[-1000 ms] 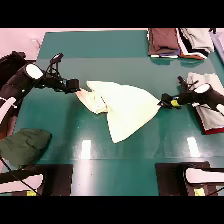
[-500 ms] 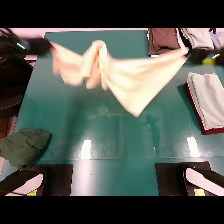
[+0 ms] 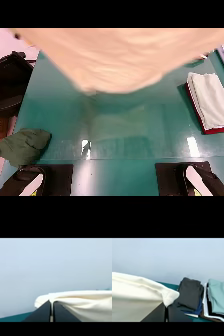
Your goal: Fold the shirts.
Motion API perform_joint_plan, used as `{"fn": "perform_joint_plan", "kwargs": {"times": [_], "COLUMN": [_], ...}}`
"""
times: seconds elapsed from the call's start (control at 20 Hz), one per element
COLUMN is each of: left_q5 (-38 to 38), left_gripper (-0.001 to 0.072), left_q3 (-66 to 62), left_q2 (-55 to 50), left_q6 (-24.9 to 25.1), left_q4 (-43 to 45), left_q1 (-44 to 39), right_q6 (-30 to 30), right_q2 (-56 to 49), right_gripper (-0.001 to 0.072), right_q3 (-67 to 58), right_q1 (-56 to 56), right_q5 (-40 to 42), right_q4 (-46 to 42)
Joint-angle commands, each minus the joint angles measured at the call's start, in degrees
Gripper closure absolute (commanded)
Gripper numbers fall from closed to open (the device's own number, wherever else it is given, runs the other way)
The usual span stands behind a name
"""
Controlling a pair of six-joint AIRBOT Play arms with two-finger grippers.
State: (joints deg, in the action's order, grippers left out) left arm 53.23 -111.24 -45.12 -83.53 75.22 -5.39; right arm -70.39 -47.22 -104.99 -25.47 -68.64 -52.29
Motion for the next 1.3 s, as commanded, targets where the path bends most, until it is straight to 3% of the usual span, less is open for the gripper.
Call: {"fn": "perform_joint_plan", "kwargs": {"times": [0.0, 0.25, 0.5, 0.7, 0.75, 0.8, 0.85, 0.9, 1.1, 1.25], "left_q5": [-1.38, 7.02, 19.71, 23.26, 24.37, 24.94, 25.53, 26.12, 31.47, 30.32], "left_gripper": [0.0685, 0.0685, 0.0685, 0.0683, 0.0622, 0.0294, 0.0098, 0.0098, 0.0097, 0.0096], "left_q3": [-3.56, -3.32, -3.32, -3.32, -3.32, -3.32, -3.32, -3.39, -1.46, 13.62], "left_q2": [1.14, -8.07, -31.21, -49.07, -51.6, -52.87, -53.16, -52.76, -46.27, -35.63], "left_q6": [-0.02, 0.04, -0.02, -2.12, -2.14, -2.49, -3.91, -4.15, -4.04, -3.48], "left_q4": [-0.81, 1.44, 2.14, 1.36, 1.18, 1.25, 1.27, 1.22, 1.36, 1.38], "left_q1": [0.07, 0.07, 0.07, 0.09, 0.44, 0.92, 1.68, 2.78, 9.38, 12.85], "right_q6": [-2.21, -5.84, -12.96, -13.07, -13.09, -13.09, -13.11, -13.09, -9.7, -7.3], "right_q2": [-0.96, -11.47, -28.15, -40.09, -42.16, -44.02, -45.42, -46.49, -44.5, -37.51], "right_gripper": [0.0696, 0.0697, 0.0696, 0.0696, 0.0695, 0.0679, 0.0493, 0.0359, 0.0363, 0.0365], "right_q3": [-7.96, -12.02, -12.02, -6.25, -4.63, -3.5, -3.15, -3.21, -1.84, 7.98], "right_q1": [-4.42, 1.86, 16.02, 22.03, 22.62, 22.84, 22.64, 22.21, 16.9, 13.33], "right_q5": [-3.78, -9.29, -18.78, -15.39, -14.05, -13.16, -12.83, -12.74, -16.02, -16.59], "right_q4": [-0.17, -0.96, -21.9, -24.22, -24.2, -24.15, -23.71, -23.61, -11.17, -4.13]}}
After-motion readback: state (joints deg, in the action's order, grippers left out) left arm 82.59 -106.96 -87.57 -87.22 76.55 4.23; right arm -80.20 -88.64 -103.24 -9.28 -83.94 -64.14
